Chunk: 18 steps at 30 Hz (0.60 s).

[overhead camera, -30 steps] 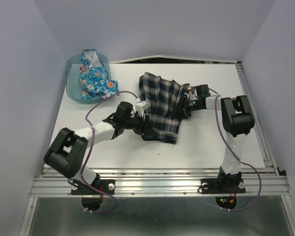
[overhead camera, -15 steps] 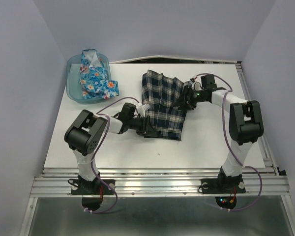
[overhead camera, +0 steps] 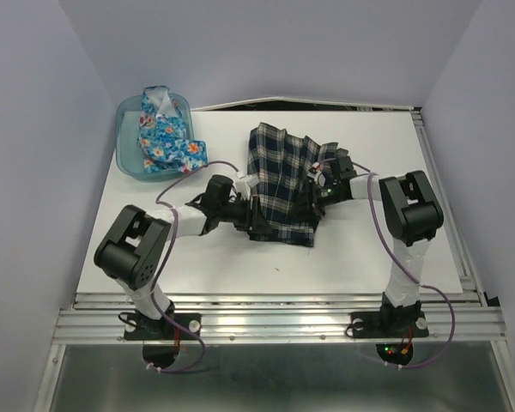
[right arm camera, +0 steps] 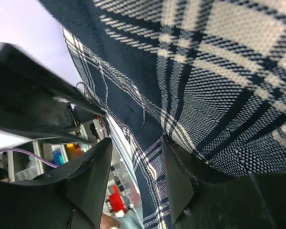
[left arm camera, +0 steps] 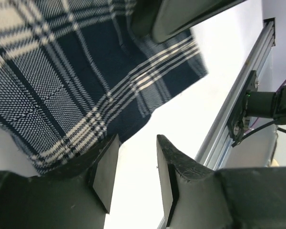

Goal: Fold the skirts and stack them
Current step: Fold the skirt

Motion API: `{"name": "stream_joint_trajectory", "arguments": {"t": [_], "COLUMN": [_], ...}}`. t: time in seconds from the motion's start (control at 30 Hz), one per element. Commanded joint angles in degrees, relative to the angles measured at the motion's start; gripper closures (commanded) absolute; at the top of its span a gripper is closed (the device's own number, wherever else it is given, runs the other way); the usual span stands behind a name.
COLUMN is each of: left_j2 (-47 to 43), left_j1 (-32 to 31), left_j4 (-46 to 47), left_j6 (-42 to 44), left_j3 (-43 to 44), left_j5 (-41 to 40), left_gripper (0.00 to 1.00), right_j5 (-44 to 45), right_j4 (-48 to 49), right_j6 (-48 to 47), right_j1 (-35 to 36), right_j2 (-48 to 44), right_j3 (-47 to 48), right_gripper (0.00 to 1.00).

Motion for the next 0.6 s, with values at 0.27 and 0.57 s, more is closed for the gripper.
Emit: {"name": "stream_joint_trajectory", "arguments": {"t": [0.27, 0.57], "left_j2": [0.24, 26.71], "left_j1": [2.78, 6.20], "left_j4": [2.37, 4.58], "left_j6": [3.89, -3.58], "left_j3": [23.09, 48.05], "left_j5": [-4.73, -7.80], "left_gripper": [0.46, 0.47], "right_j5": [8.29, 6.53], "right_j4": [-4.29, -11.50], "right_j6": [-14.39, -20.37], "right_j1": [0.50, 0.50], "right_j2": [3.01, 1.95], "right_j3": [-4.08, -5.31], "right_gripper": [0.48, 0.46]}}
